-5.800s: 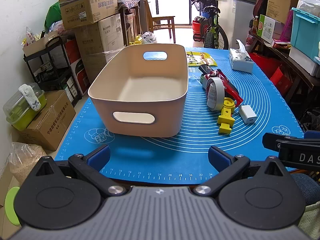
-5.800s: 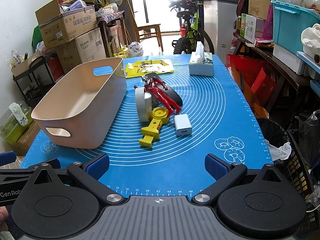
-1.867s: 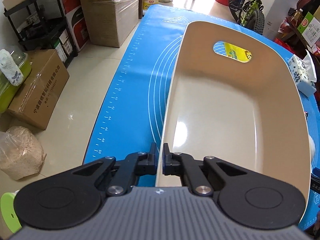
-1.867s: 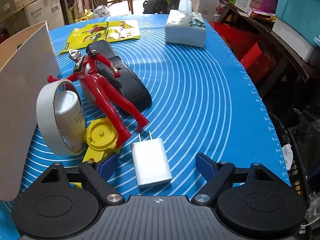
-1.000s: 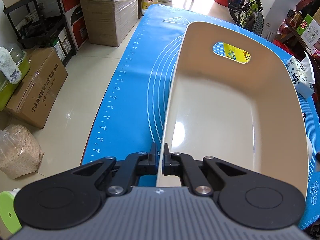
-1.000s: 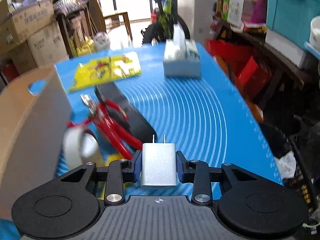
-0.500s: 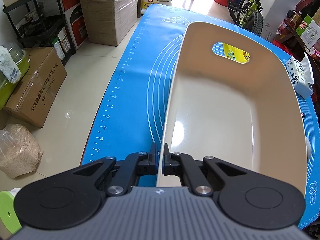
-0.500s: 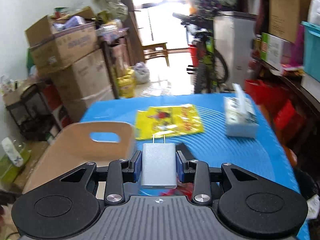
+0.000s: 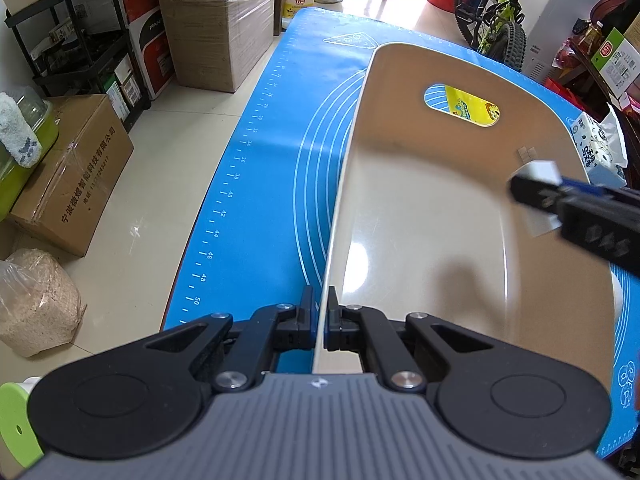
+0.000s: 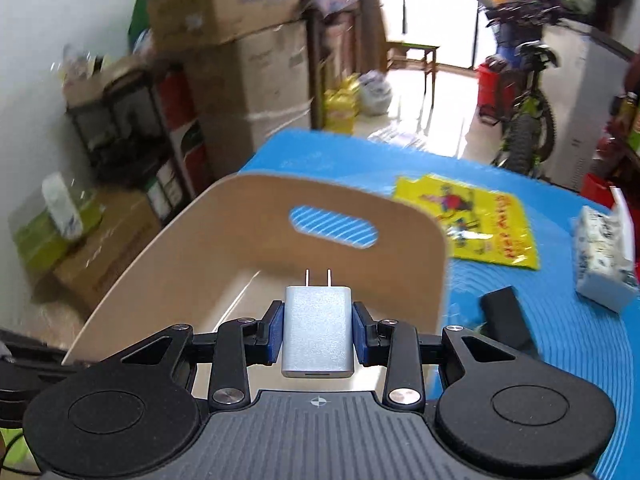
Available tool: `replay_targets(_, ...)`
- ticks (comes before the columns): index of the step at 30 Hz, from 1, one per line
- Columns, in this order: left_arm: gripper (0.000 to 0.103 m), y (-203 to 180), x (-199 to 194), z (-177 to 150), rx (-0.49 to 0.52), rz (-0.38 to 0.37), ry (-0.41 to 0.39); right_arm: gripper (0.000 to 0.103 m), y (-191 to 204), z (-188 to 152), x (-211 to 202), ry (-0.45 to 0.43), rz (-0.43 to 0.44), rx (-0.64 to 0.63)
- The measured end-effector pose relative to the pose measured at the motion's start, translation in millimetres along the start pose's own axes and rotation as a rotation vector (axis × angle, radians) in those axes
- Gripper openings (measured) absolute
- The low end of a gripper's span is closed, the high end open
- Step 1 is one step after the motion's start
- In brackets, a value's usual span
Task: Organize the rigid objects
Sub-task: 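Carry the white charger into the basket and open the right tool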
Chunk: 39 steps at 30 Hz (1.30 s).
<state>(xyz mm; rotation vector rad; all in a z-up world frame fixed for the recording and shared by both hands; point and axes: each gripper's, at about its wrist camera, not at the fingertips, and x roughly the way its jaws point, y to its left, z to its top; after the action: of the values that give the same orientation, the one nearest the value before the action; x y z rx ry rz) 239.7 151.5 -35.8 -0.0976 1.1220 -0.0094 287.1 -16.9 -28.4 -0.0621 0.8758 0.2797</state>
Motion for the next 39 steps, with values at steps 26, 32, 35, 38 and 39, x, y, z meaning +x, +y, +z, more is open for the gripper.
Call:
replay_targets(26,0.005,0.5,-0.1,0.6,-0.009,-0.004,0.003,0.059,21.2,-22.0,27.5,0.263,-0.034,-0.063)
replay_targets(32,0.005,0.2,-0.3,0.1,-0.012,-0.007,0.003,0.067,14.1,-14.4,-25.4,0.118,-0.017,-0.027)
replay_targets(35,0.005,0.8,-0.6,0.2,-0.014,-0.008,0.003,0.068,-1.4,-11.7,-48.9,0.062,-0.028,0.001)
replay_targets(38,0.005,0.5,-0.9,0.3,-0.014,-0.008,0.003,0.068,-15.6,-10.1,-62.9,0.016,-0.040,0.043)
replay_targets(39,0.005,0.9,-0.7,0.4,-0.014,-0.008,0.002,0.068,-22.5,-10.4,-69.0,0.005,-0.051,0.053)
